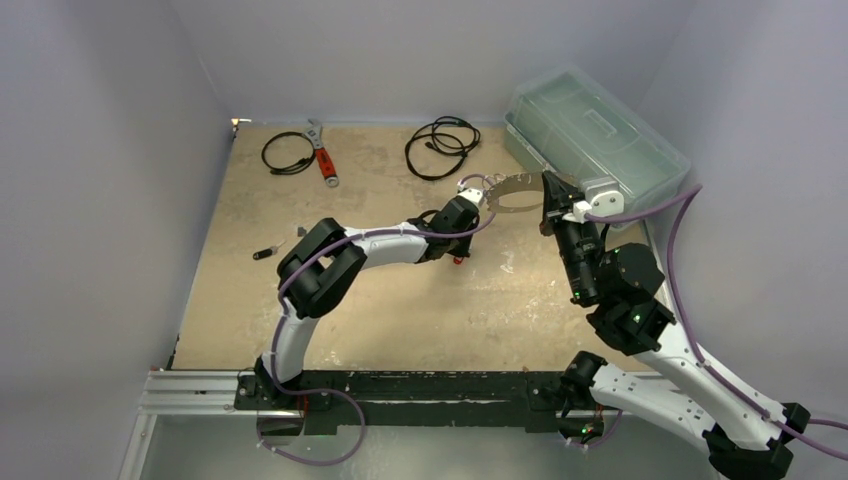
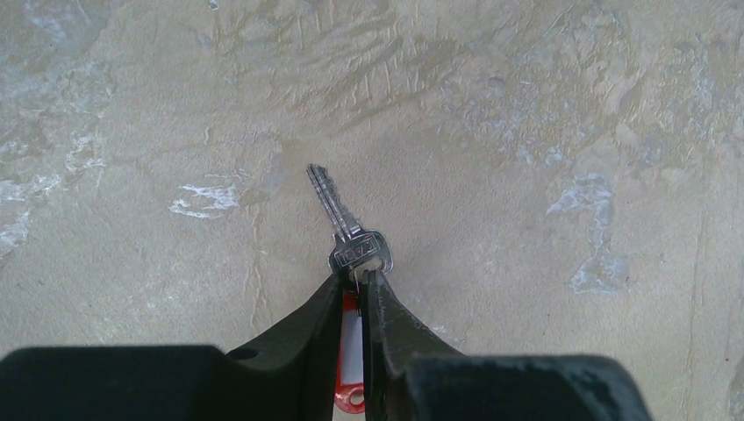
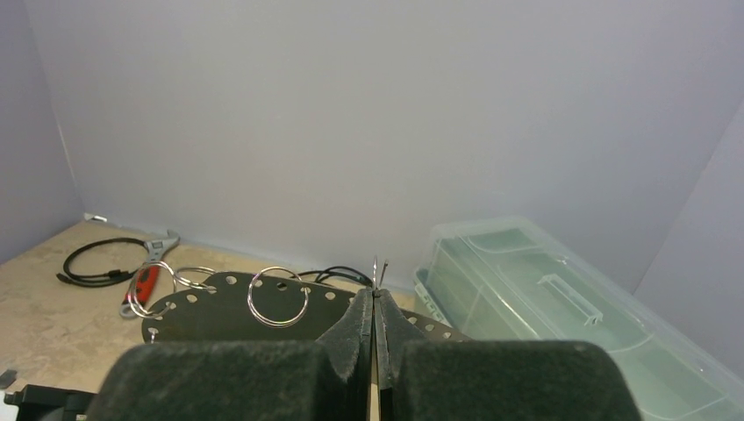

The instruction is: Put the keys on the keyring

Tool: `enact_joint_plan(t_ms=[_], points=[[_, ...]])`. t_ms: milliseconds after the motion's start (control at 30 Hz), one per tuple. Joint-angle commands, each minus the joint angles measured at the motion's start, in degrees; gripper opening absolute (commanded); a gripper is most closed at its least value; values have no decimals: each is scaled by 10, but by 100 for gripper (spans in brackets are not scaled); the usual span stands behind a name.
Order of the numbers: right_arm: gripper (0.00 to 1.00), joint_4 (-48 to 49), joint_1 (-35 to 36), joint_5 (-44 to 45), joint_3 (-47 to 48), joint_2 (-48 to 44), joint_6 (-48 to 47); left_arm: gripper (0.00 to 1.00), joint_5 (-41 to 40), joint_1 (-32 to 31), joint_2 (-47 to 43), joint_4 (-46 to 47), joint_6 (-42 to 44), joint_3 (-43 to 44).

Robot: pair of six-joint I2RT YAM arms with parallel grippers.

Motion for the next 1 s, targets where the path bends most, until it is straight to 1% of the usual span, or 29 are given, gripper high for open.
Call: enact_joint_plan(t_ms=[0,33,67,100,233,367,467,733,967], points=[[0,23,0,-8,26,-3,1,12,-1,-5,2,10,13,21],[0,23,0,-8,26,-3,1,8,-1,-6,3,10,14,21],[0,23,0,-9,26,-3,1,2,-1,-6,3,12,14,20],[0,23,0,-9,26,-3,1,0,-1,-7,1,14,16,19],[0,23,0,-9,26,-3,1,0,-6,-9,-12,24,22,9],[0,24,0,-9,25,-1,0,0,-14,-10,-45,32,33,-13],[0,24,0,-8,25,0,0,0,-14,-10,-77,55,43,-32],[0,26,0,-8,25,1,0,0,-18,-10,-182,64,88,-92],[0,30,0,-6,27,7,-1,0,-75,-9,-316,75,158,-153]])
